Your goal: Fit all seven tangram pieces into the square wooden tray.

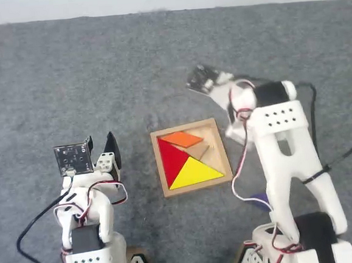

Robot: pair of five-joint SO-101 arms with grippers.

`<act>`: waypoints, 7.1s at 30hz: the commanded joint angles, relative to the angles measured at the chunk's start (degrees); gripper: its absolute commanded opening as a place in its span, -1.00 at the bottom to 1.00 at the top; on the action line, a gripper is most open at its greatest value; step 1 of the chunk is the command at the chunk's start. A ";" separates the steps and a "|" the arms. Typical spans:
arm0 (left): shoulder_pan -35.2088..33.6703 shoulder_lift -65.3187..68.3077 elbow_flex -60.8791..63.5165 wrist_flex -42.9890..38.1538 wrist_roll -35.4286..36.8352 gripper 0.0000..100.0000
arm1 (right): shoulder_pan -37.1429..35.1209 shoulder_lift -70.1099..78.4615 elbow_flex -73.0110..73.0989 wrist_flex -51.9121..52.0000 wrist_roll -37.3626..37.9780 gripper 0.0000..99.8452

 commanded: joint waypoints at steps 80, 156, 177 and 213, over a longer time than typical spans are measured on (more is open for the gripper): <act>0.35 -0.97 -0.48 0.18 -0.70 -0.70 | -18.42 37.14 -11.52 -19.65 -24.97 -0.95; 0.44 -0.88 -0.48 0.26 -0.70 -0.70 | -18.95 37.67 -26.90 -14.81 -26.46 -0.94; 0.44 -0.88 -0.48 0.26 -0.70 -0.70 | -22.20 39.69 -26.90 -18.51 -26.81 -0.95; 0.44 -0.88 -0.48 0.26 -0.70 -0.70 | -28.00 31.96 -9.32 -30.90 -29.54 -0.68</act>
